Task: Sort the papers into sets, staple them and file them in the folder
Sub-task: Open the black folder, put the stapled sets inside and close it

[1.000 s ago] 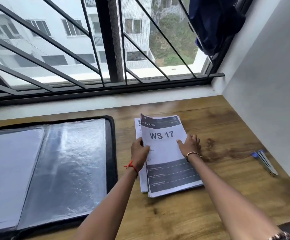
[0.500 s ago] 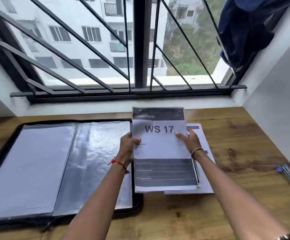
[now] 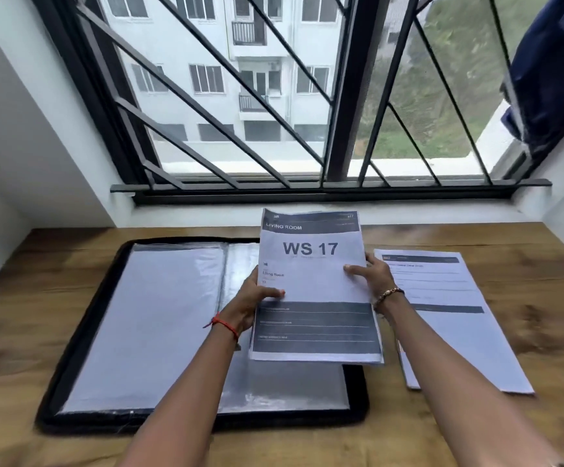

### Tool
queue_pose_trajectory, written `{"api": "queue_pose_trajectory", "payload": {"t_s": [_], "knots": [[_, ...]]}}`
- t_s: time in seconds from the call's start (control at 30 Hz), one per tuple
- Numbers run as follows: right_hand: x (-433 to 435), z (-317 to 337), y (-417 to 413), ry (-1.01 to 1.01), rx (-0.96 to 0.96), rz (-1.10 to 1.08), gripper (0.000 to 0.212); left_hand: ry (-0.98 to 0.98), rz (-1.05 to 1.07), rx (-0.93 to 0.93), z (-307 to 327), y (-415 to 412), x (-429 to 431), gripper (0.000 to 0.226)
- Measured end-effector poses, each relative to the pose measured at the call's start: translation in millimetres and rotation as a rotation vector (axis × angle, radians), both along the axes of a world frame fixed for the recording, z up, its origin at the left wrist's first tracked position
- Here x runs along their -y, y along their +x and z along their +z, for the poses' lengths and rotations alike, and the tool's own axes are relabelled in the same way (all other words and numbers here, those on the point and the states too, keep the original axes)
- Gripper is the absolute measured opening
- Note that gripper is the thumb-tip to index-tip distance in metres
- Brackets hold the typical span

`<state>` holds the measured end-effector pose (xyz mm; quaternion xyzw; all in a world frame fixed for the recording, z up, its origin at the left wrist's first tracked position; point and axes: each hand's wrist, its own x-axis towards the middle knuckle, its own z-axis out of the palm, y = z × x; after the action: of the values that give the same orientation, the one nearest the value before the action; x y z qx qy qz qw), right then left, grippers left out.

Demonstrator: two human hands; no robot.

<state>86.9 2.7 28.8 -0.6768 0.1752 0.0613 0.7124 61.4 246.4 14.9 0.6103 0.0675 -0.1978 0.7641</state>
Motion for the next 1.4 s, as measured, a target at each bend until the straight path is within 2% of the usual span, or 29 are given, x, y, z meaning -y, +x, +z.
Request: {"api": "queue_pose_trajectory", "payload": {"t_s": [0.1,0.23,0.33,0.43,0.5,0.57,0.67,0.77,0.9,1.03,1.2,1.4], "knots": [[-15.2,-9.4,-0.8,0.000,-0.065,0.032,0.060,0.024,-0.004,0.031,4.0,4.5,-16.4,0.066],[-32.5,-13.6,-2.1,-0.080,-0.113,0.042,0.041,0.100,-0.004,0.037,4.0,11.7,-29.6,0.061],[-41.1,-8.5,-0.2,-0.200,-0.100,0.019,0.046,0.164,0.002,0.036,0.3,17.9,-31.5,0.056],[-44.8,-2.2,4.8,-0.296,-0.055,-0.006,0.049,0.163,-0.002,0.027,-4.8,23.2,-33.2,0.040],[-44.4,1.8,11.0,-0.284,-0.031,-0.048,0.049,0.208,0.012,0.027,-7.5,28.4,-36.6,0.031],[-42.2,5.7,17.9,-0.281,-0.012,-0.096,0.050,0.309,0.073,0.031,-12.3,36.2,-42.2,0.032],[-35.8,9.1,31.2,-0.286,-0.002,-0.133,0.051,0.550,0.157,0.095,-18.9,52.7,-50.9,0.036],[-30.0,14.9,40.0,-0.261,0.024,-0.132,0.051,0.761,0.151,0.213,-21.1,66.4,-57.9,0.035],[-23.2,10.7,60.1,-0.238,0.025,-0.155,0.050,0.914,0.158,0.319,-26.6,88.5,-62.2,0.040],[-19.6,4.5,73.2,-0.227,0.025,-0.149,0.051,1.080,0.074,0.427,-35.8,103.5,-64.0,0.036],[-17.4,-2.8,83.1,-0.190,0.011,-0.157,0.053,1.162,0.046,0.454,-42.9,111.5,-64.6,0.027],[-20.9,-6.8,90.6,-0.075,0.039,-0.163,0.044,1.144,0.109,0.458,-42.6,114.4,-63.4,0.011]]}}
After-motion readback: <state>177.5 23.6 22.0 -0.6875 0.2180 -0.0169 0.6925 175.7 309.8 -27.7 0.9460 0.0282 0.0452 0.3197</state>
